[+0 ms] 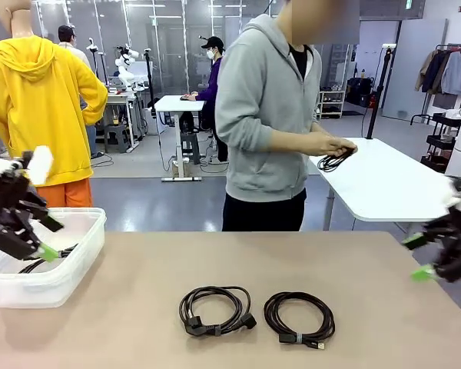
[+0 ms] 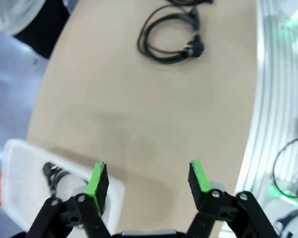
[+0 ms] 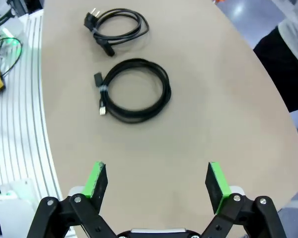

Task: Organize and store the cables.
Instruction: Place the Power Cable into the Organizing box.

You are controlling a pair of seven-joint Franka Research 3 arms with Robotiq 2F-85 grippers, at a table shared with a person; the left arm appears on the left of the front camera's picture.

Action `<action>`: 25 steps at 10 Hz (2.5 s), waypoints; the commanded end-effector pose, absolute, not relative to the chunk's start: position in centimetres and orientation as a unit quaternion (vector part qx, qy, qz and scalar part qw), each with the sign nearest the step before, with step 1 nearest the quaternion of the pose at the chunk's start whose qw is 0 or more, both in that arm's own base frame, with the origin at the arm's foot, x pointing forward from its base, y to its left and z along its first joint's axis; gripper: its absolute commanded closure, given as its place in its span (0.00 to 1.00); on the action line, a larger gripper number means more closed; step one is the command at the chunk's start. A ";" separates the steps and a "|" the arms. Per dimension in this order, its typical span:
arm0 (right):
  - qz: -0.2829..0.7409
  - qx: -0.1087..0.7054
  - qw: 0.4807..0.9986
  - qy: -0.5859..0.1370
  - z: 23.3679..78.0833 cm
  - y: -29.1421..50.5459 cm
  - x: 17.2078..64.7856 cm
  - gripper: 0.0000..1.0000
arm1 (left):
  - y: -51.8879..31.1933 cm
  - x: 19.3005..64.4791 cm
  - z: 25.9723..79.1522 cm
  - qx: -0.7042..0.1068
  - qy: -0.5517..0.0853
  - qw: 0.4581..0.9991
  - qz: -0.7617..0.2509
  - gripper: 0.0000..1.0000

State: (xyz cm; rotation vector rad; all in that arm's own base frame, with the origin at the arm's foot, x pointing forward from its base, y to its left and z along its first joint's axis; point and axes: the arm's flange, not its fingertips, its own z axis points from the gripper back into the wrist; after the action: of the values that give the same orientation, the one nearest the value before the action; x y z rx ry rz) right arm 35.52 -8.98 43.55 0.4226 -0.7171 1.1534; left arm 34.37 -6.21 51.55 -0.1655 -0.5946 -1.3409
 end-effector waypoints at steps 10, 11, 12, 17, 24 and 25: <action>0.561 0.251 0.653 -0.443 35.3 -21.5 26.0 0.00 | -25.5 34.4 46.6 -0.112 -0.219 0.692 -0.679 0.18; 0.561 0.251 0.653 -0.443 35.3 -21.5 26.0 0.00 | -25.5 34.4 46.6 -0.112 -0.219 0.692 -0.679 0.18; 0.561 0.251 0.653 -0.443 35.3 -21.5 26.0 0.00 | -25.5 34.4 46.6 -0.112 -0.219 0.692 -0.679 0.18; 0.561 0.251 0.653 -0.443 35.3 -21.5 26.0 0.00 | -35.3 36.6 42.5 -0.049 -0.155 0.723 -0.672 0.18; 0.561 0.251 0.653 -0.443 35.3 -21.5 26.0 0.00 | -41.3 38.7 35.4 -0.025 -0.071 0.745 -0.663 0.18; 0.561 0.251 0.653 -0.443 35.3 -21.5 26.0 0.00 | -41.5 38.5 34.5 -0.031 -0.063 0.745 -0.664 0.18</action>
State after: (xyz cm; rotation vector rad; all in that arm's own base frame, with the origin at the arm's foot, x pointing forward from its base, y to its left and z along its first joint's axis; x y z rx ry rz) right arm 25.82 -21.71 34.90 0.5620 -1.0054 1.2966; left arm 38.27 -40.81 34.77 -0.0702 -0.1673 -1.4615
